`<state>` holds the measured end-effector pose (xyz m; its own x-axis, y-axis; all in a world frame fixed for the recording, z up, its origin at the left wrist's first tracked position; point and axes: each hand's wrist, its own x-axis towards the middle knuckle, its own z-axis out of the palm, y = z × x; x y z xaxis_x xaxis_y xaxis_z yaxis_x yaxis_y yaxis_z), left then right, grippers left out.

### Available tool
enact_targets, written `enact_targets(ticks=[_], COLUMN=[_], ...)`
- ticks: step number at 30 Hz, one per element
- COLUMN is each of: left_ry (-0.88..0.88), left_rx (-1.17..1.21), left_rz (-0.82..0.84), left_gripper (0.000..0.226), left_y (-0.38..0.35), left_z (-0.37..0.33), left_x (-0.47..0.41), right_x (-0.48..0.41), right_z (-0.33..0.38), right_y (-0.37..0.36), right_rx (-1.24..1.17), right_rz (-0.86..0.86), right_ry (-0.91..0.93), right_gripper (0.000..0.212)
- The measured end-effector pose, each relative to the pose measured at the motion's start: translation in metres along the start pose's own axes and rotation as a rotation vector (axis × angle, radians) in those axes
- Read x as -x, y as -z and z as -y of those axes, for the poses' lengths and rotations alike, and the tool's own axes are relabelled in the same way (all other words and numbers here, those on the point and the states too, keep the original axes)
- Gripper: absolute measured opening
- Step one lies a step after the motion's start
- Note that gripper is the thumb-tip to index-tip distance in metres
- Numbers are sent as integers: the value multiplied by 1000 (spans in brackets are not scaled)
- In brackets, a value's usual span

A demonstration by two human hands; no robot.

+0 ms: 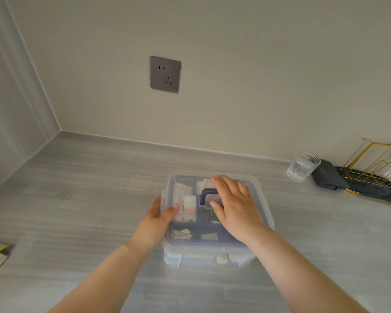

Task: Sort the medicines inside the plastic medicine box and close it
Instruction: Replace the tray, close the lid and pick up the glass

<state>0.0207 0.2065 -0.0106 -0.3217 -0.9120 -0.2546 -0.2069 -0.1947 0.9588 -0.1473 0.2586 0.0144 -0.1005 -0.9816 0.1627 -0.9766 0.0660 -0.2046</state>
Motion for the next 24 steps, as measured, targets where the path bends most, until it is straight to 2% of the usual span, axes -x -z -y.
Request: enact_targets(ticks=[5, 12, 15, 18, 20, 24], left_ry=[32, 78, 76, 62, 65, 49], left_rx=[-11, -123, -130, 40, 195, 258], left_rz=[-11, -39, -62, -94, -46, -65], left_gripper=[37, 34, 38, 34, 32, 38], left_y=[-1, -3, -5, -4, -4, -6], left_z=[2, -17, -22, -17, -12, -11], left_x=[-7, -34, -48, -46, -37, -30], right_x=[-9, -18, -22, -21, -14, 1], right_z=[-7, -10, -15, -40, -60, -67], right_y=[-5, -7, -5, 4, 8, 3], right_rx=[-5, -20, -54, -121, -266, -769], right_rz=[164, 201, 135, -72, -88, -44], right_ry=[-26, -35, -54, -251, -416, -579], right_gripper=[54, 54, 53, 52, 52, 49])
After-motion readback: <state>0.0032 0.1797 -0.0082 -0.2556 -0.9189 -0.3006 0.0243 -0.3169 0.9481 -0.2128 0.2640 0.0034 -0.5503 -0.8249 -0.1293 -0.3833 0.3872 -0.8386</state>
